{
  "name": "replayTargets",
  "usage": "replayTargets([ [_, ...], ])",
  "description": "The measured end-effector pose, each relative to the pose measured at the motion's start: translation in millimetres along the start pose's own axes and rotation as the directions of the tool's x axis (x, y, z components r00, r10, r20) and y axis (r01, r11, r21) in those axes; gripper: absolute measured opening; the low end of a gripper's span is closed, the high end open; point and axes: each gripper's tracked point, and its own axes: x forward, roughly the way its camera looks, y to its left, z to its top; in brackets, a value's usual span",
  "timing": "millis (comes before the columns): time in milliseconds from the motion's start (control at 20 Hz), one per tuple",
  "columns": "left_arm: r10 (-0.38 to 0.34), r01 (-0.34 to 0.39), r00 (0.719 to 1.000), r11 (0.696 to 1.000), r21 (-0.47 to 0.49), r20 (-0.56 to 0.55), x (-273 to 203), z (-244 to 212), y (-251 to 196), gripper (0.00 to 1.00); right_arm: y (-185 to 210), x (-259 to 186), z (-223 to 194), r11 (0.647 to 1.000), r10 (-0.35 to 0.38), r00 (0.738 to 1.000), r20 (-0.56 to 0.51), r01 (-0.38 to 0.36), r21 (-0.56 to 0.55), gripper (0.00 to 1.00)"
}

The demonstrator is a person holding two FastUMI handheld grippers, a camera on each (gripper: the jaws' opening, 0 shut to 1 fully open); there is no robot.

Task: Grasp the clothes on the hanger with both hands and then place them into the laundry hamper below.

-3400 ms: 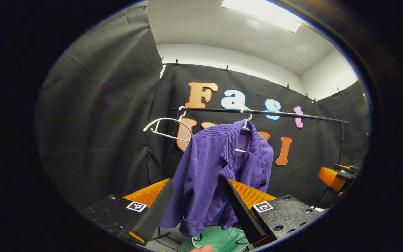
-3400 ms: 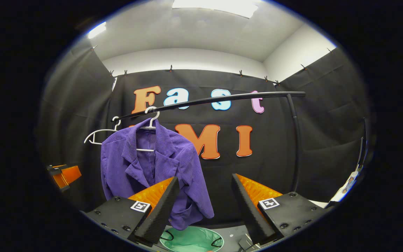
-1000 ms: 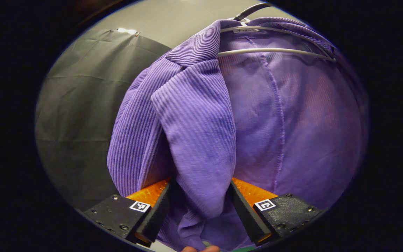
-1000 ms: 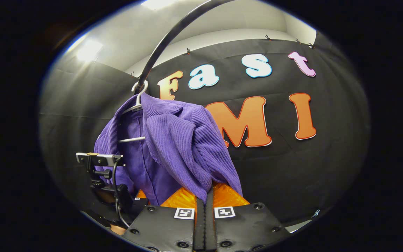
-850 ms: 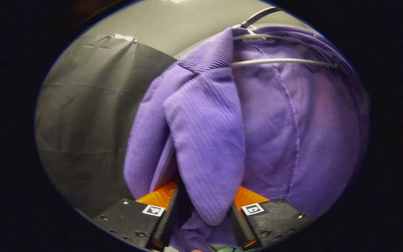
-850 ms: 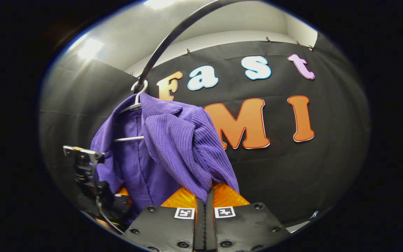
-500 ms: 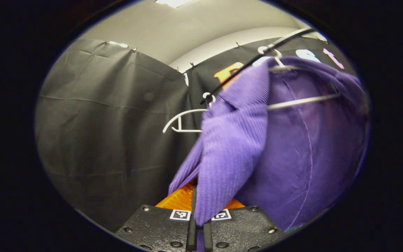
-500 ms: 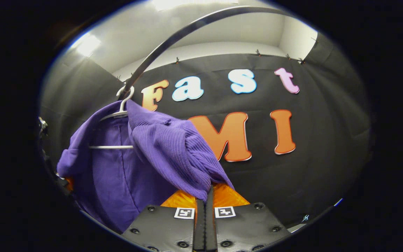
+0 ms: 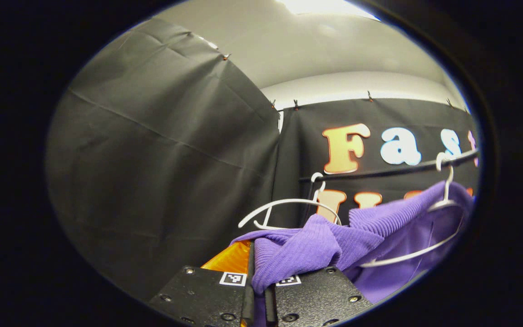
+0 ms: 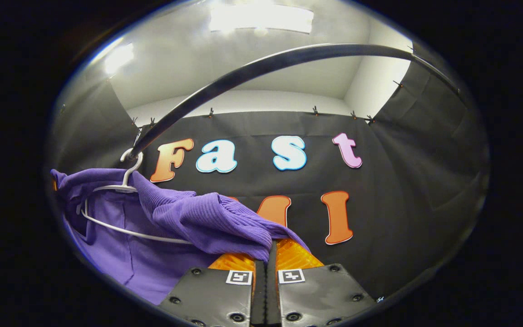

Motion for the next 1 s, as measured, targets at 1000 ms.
replayTargets([
  [1000,-0.152,0.219,0.899,0.968,0.121,-0.41,-5,-222,-52,0.08,-21,15,-19,0.986,-0.125,0.991,-0.053,0.118,-0.119,0.08],
])
